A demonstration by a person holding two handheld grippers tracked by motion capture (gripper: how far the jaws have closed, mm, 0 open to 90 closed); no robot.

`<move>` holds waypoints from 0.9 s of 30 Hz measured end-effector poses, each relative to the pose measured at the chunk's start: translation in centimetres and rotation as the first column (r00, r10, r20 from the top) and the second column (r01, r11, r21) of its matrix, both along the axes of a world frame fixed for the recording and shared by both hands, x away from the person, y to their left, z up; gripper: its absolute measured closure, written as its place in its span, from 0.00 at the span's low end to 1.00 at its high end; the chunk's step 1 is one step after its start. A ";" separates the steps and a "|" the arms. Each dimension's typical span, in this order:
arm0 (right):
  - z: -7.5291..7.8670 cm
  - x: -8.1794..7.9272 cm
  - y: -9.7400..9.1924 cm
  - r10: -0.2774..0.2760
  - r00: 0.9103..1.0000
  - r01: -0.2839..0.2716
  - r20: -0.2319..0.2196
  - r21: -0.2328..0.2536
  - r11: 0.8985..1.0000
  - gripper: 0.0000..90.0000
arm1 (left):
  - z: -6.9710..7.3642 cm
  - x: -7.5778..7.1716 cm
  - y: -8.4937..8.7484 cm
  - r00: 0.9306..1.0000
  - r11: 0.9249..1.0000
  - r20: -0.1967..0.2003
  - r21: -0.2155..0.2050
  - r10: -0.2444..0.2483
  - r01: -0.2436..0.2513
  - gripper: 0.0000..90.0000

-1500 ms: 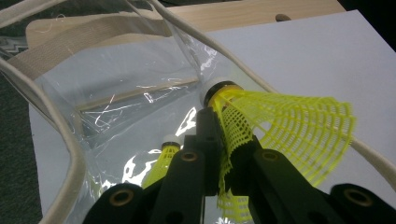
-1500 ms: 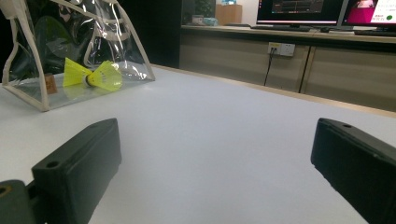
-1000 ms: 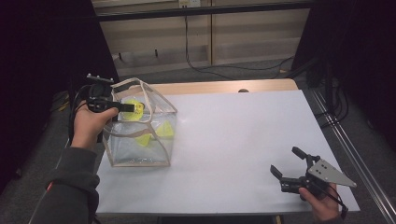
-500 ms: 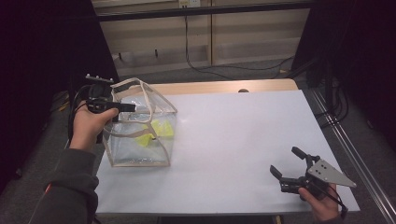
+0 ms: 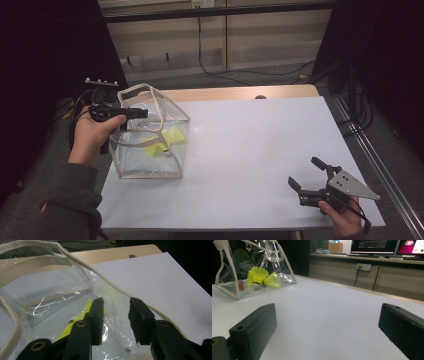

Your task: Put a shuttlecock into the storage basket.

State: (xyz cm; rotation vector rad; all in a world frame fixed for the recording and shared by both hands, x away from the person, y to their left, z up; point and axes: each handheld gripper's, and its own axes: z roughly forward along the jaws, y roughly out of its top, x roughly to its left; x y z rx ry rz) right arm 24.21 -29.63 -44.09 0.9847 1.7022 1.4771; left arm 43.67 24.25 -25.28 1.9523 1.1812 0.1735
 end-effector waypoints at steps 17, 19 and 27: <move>0.0 0.0 0.1 0.001 1.000 -0.001 0.001 -0.003 1.000 0.02 | 0.9 -1.7 -2.8 0.996 0.994 0.052 -0.077 -0.068 0.072 0.33; 0.0 0.0 0.1 0.001 1.000 -0.001 0.001 -0.002 1.000 0.02 | 1.0 -1.9 -3.2 0.995 0.993 0.061 -0.079 -0.080 0.085 0.29; 0.0 0.0 0.1 0.001 1.000 -0.001 0.001 -0.001 1.000 0.02 | 1.3 -2.7 -4.6 0.987 0.986 0.086 -0.085 -0.137 0.144 0.18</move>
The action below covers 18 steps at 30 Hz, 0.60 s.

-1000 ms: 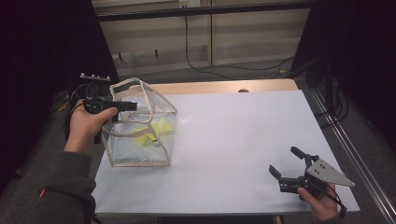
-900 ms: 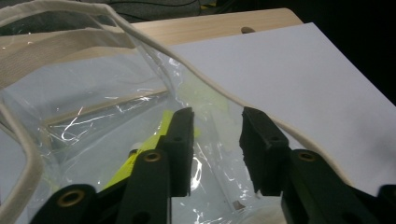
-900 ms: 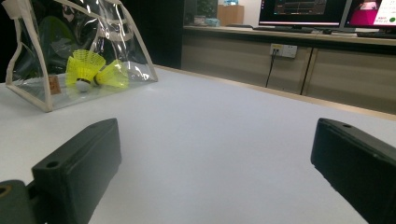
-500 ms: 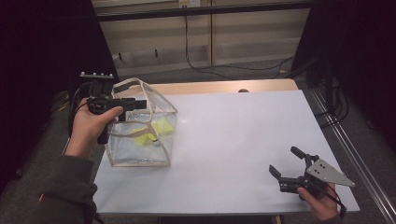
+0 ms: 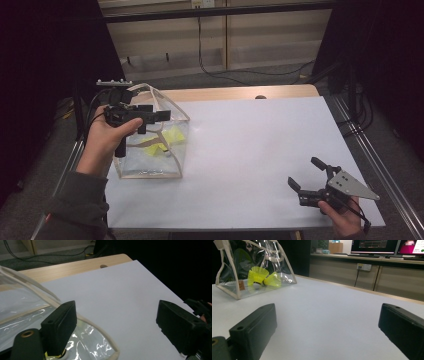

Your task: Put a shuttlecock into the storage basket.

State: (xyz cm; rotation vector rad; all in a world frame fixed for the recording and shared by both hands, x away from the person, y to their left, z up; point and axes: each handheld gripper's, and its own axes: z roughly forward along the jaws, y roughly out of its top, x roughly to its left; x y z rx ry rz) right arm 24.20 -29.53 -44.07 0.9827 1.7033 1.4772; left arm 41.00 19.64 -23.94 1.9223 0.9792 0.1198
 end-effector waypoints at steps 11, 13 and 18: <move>0.0 -0.1 -0.1 -0.004 1.000 0.004 -0.002 -0.001 1.000 0.02 | 0.0 -1.1 -1.0 0.998 0.998 0.049 -0.040 -0.051 0.053 0.12; 0.0 -0.1 -0.2 -0.004 1.000 0.004 0.001 0.001 1.000 0.02 | -0.1 -1.3 -1.1 0.996 0.997 0.063 -0.045 -0.060 0.063 0.12; 0.0 -0.2 -0.2 -0.001 1.000 0.001 0.002 -0.002 1.000 0.02 | -0.7 -1.6 -1.3 0.994 0.994 0.077 -0.060 -0.082 0.087 0.11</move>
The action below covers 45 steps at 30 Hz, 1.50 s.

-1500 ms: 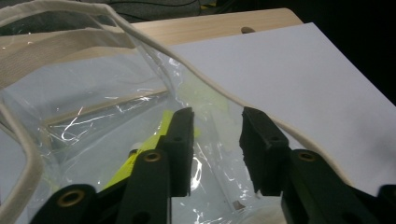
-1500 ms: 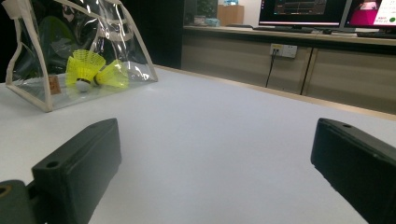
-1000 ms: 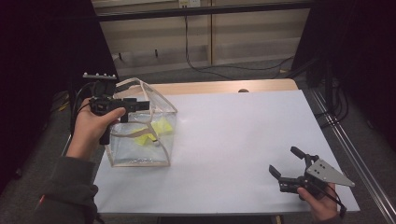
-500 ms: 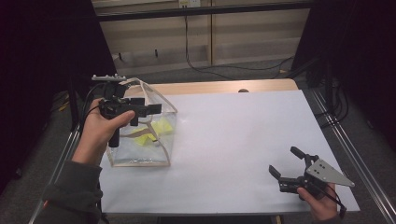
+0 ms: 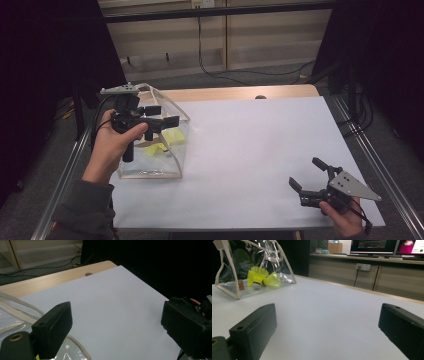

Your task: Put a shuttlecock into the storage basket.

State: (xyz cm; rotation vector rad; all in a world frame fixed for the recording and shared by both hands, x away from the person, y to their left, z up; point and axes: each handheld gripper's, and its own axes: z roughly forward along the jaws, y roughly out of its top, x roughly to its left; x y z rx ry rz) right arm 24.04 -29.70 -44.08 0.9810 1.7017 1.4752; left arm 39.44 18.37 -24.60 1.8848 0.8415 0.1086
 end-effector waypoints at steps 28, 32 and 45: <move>0.0 0.0 0.1 -0.001 1.000 0.001 -0.001 0.000 1.000 0.02 | -2.5 -2.6 -1.2 0.993 0.992 0.054 -0.071 -0.100 0.104 0.07; 0.0 0.0 0.1 -0.002 1.000 0.002 -0.002 0.001 1.000 0.02 | -3.0 -2.8 -1.1 0.991 0.990 0.074 -0.082 -0.110 0.116 0.06; 0.0 0.0 0.2 0.000 1.000 0.000 -0.001 -0.002 1.000 0.02 | -4.1 -3.6 0.0 0.988 0.988 0.115 -0.104 -0.103 0.115 0.06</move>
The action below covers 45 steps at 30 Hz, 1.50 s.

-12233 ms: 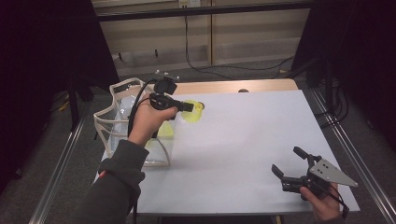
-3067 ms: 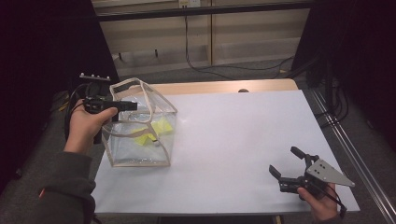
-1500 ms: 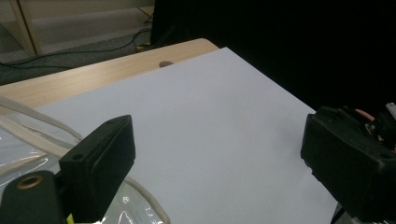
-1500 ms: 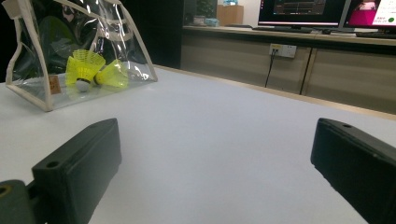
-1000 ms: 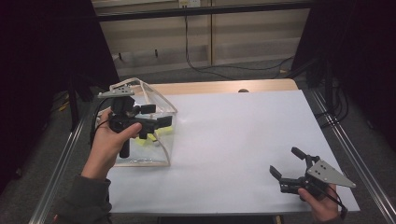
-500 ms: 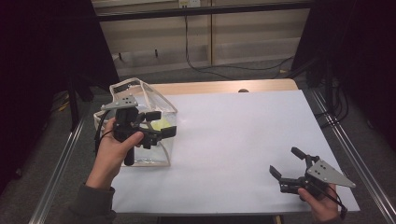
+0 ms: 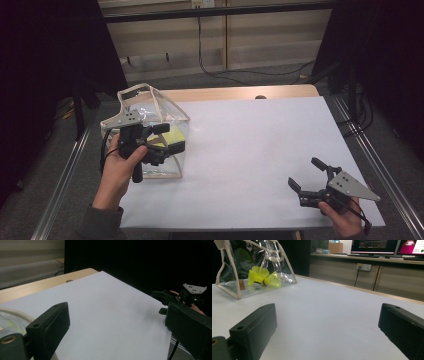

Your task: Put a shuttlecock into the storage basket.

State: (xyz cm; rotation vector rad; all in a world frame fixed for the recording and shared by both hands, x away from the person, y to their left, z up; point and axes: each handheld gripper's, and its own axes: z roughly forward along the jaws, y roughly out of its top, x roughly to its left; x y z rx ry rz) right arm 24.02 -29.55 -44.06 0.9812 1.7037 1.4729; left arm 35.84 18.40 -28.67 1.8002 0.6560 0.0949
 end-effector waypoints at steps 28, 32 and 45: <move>0.0 0.0 0.0 0.003 1.000 -0.003 0.003 -0.001 1.000 0.02 | -1.9 -1.1 -1.2 0.997 0.997 -0.006 -0.006 -0.072 0.072 0.06; 0.0 0.0 0.0 0.003 1.000 -0.003 0.000 -0.001 1.000 0.02 | -2.9 -1.2 -0.9 0.996 0.996 0.002 -0.014 -0.084 0.084 0.05; 0.0 0.0 0.0 0.004 1.000 -0.004 0.003 0.001 1.000 0.02 | -4.4 -1.5 -0.4 0.997 0.997 0.019 0.014 -0.080 0.079 0.05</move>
